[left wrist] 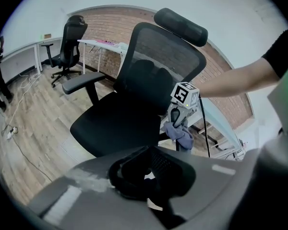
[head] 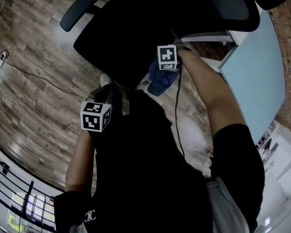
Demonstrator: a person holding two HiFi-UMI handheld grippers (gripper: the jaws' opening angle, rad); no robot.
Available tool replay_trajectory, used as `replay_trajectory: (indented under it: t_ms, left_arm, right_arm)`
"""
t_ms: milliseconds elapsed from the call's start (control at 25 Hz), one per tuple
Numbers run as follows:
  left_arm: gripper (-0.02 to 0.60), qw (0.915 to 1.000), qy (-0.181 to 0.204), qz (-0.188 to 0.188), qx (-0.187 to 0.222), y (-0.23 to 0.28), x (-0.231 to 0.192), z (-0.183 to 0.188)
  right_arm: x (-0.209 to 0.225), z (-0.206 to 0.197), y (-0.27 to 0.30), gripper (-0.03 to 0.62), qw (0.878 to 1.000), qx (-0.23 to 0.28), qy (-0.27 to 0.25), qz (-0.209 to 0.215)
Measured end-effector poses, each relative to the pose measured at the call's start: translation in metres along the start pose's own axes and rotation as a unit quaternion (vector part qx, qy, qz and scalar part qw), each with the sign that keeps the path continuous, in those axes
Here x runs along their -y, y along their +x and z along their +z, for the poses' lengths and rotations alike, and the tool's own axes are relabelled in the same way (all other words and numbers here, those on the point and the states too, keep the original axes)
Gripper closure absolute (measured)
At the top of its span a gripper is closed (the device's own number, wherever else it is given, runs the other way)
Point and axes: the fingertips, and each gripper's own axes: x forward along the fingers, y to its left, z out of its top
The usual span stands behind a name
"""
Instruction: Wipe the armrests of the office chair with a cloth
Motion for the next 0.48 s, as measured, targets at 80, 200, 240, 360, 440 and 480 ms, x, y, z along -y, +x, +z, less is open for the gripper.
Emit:
replay_trajectory:
  t_ms: [80, 200, 240, 360, 440, 480]
  left_arm:
    - [0.575, 0.9999, 0.003, 0.0, -0.01, 0.003, -0.01, -0.007]
    - [0.575, 0.9996, 0.015, 0.012, -0.02, 0.009, -0.025, -0.011]
    - [0.575, 0.9996, 0.017, 0.014, -0.019, 0.009, -0.027, -0.011]
    - [0.575, 0.9997, 0.002, 0.018, -0.015, 0.008, -0.032, -0.015]
    - [0.575, 0.9995, -0.015, 0.022, -0.017, 0.008, -0.036, -0.023]
    - [0.575, 0.9993, -0.021, 0.025, -0.02, 0.009, -0.038, -0.027]
  right_arm:
    - [0.011, -0.001, 0.007, 0.577, 0.999, -0.044, -0.023, 0.013]
    - [0.024, -0.012, 0.023, 0.578, 0.992, -0.111, -0.041, 0.045]
    - [0.026, -0.018, 0.029, 0.577, 0.989, -0.131, -0.041, 0.058]
    - [0.025, -0.029, 0.04, 0.579, 0.978, -0.179, -0.045, 0.093]
    - [0.023, -0.031, 0.044, 0.579, 0.971, -0.203, -0.05, 0.115]
    - [0.023, -0.031, 0.047, 0.579, 0.968, -0.213, -0.052, 0.122]
